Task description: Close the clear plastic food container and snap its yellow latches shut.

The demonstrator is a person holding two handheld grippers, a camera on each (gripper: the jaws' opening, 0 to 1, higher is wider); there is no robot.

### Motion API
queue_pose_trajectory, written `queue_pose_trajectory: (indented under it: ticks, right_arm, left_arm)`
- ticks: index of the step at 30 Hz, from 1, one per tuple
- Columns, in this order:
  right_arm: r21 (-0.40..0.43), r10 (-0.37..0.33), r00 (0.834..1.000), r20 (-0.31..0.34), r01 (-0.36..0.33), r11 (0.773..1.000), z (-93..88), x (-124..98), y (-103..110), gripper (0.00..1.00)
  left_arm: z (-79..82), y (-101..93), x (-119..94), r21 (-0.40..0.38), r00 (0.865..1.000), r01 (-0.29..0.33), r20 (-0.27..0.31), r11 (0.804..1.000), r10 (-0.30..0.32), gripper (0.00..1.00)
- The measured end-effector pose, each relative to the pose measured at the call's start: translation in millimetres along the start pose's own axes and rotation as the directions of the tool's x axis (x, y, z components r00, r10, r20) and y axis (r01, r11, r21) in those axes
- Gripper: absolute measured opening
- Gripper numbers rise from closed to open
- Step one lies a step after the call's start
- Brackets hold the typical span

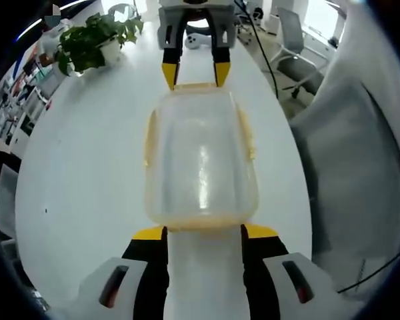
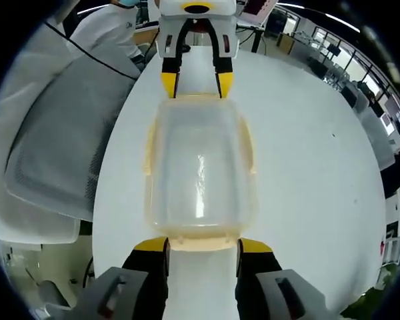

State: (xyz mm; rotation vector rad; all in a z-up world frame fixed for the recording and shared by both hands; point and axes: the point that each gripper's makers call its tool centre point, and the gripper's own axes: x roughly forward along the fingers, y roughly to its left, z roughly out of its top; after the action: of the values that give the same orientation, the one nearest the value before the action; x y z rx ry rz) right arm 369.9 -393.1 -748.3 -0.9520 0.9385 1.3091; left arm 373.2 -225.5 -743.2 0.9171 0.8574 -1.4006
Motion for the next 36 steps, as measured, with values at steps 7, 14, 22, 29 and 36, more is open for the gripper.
queue_pose_trajectory:
  ticks: [7,14,22,29,36]
  right_arm:
    - [0.007,-0.001,1.0,-0.011,0.001,1.0,-5.0,-3,2,0.36]
    - [0.02,-0.013,1.0,-0.012,0.013,1.0,-3.6,-7,1,0.41]
    - [0.042,-0.038,0.999,0.006,0.038,0.998,3.0,-15,-1,0.47]
    - [0.054,-0.048,0.999,0.023,0.047,0.997,9.7,-19,1,0.48]
    - [0.086,-0.07,0.996,0.053,0.065,0.994,17.5,-22,1,0.49]
  left_arm:
    - [-4.4,-0.4,-3,-0.012,1.0,-0.009,0.002,1.0,0.009,0.44]
    - [-1.9,0.2,-8,-0.027,1.0,-0.019,0.015,0.999,0.02,0.45]
    - [-1.1,-0.4,-14,-0.1,0.999,-0.018,0.036,0.995,0.022,0.49]
    - [2.5,3.3,-18,-0.189,0.997,-0.029,0.071,0.982,0.043,0.49]
    - [6.1,-5.0,-18,-0.246,0.995,-0.008,0.097,0.969,0.033,0.52]
